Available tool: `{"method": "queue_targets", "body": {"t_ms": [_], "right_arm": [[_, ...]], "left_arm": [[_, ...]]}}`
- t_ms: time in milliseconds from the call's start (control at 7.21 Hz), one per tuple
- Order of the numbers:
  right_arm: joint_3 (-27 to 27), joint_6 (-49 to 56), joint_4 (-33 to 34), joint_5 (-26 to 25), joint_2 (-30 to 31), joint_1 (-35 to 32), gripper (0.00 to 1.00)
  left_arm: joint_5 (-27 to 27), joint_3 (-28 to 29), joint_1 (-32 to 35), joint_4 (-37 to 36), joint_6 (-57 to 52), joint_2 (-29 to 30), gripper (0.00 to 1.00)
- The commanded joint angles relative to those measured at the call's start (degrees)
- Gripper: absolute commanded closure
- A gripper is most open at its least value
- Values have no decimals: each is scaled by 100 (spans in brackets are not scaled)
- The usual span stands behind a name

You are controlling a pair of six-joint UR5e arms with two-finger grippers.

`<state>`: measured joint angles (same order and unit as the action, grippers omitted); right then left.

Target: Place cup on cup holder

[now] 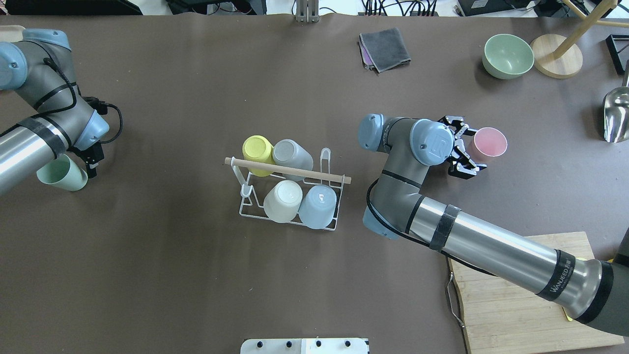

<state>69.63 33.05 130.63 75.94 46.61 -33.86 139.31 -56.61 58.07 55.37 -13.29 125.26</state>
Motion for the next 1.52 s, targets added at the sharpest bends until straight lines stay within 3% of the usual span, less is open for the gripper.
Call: {"method": "queue_targets", "body": {"t_ms": [0, 693, 832, 970, 1109, 1248, 1386], "right_arm": [[15, 9, -90, 0, 85, -15, 0], [86, 97, -205, -87, 252, -103, 1], [86, 97, -205, -88, 253, -103, 2], [86, 97, -205, -88, 253, -112, 2], [94, 97, -214, -88, 261, -129, 6], [138, 192, -205, -88, 261, -164, 23], [182, 202, -205, -97, 270, -174, 58]], "left_arm": [[-35, 19, -15, -279, -260, 24, 3], [-150, -8, -6, -483, -491, 51, 3], [-150, -8, -6, -483, -491, 51, 9], [-158, -16, -15, -483, -491, 51, 40], [-150, -34, -6, -483, -491, 51, 79], [-150, -34, 20, -483, -499, 42, 100], [-158, -51, 46, -518, -517, 42, 100]]}}
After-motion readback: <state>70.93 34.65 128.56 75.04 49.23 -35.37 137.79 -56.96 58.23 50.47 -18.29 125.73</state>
